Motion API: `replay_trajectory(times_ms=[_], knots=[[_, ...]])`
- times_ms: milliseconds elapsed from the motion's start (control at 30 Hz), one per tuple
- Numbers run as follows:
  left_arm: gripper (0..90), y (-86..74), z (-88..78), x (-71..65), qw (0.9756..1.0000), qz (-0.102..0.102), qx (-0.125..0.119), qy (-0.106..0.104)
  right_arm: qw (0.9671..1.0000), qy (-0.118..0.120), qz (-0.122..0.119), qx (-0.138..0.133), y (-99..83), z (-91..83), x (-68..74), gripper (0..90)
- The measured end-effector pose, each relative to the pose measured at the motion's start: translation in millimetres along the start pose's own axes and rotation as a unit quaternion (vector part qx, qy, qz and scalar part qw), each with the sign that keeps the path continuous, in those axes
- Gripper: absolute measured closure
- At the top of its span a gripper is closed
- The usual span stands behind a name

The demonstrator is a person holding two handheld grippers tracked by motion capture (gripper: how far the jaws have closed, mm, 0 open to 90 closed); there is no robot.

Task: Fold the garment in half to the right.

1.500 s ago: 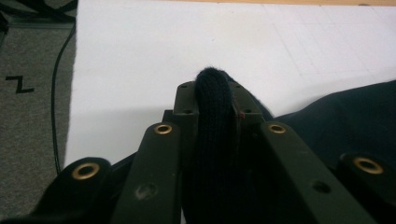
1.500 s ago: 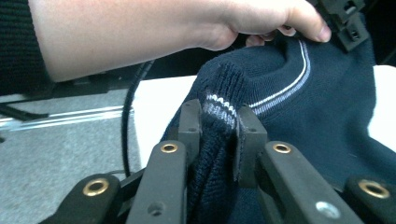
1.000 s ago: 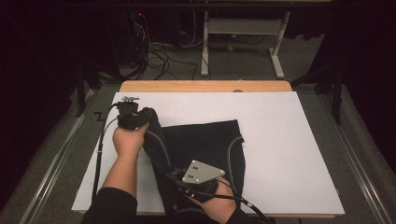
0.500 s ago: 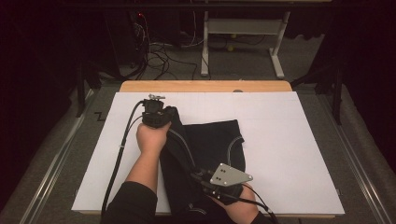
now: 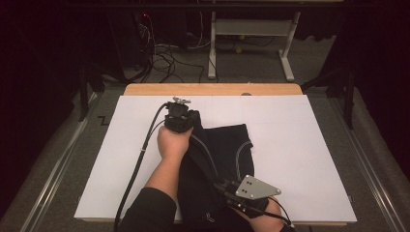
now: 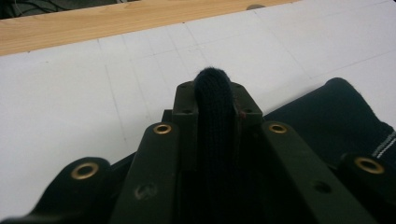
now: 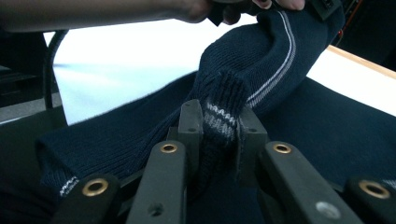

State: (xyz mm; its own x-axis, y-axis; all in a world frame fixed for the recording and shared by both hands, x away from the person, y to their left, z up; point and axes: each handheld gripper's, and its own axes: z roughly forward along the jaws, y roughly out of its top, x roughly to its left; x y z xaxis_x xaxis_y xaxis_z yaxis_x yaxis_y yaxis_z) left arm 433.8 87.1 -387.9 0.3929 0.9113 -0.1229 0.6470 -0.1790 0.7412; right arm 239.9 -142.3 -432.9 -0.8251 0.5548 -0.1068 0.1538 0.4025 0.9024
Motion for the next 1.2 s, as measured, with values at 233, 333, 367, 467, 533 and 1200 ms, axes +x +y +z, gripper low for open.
replay_trajectory(times_ms=[233,333,367,467,533,1200], knots=[[72.3,4.1,9.4,-15.1,0.9999,0.005,0.007,-0.006,0.9999,-0.011,0.006,0.000,-7.7,-10.9,-4.6,77.5],[72.3,4.8,14.5,-21.8,0.9998,0.012,0.012,-0.005,0.9998,-0.018,0.009,0.005,-11.8,-14.7,-6.5,77.5],[72.3,4.8,15.8,-23.4,0.9998,0.012,0.012,-0.005,0.9997,-0.020,0.009,0.005,-13.5,-15.9,-7.1,77.5],[72.3,4.9,20.3,-30.5,0.9997,0.016,0.014,-0.006,0.9996,-0.023,0.011,0.007,-16.5,-19.0,-7.7,77.5],[72.3,5.2,22.2,-33.5,0.9997,0.017,0.016,-0.006,0.9995,-0.027,0.013,0.010,-18.7,-21.5,-8.0,77.4],[71.8,4.6,46.6,-59.5,0.9992,0.025,0.032,-0.007,0.9974,-0.049,0.029,0.044,-40.9,-32.0,-15.0,75.8]])
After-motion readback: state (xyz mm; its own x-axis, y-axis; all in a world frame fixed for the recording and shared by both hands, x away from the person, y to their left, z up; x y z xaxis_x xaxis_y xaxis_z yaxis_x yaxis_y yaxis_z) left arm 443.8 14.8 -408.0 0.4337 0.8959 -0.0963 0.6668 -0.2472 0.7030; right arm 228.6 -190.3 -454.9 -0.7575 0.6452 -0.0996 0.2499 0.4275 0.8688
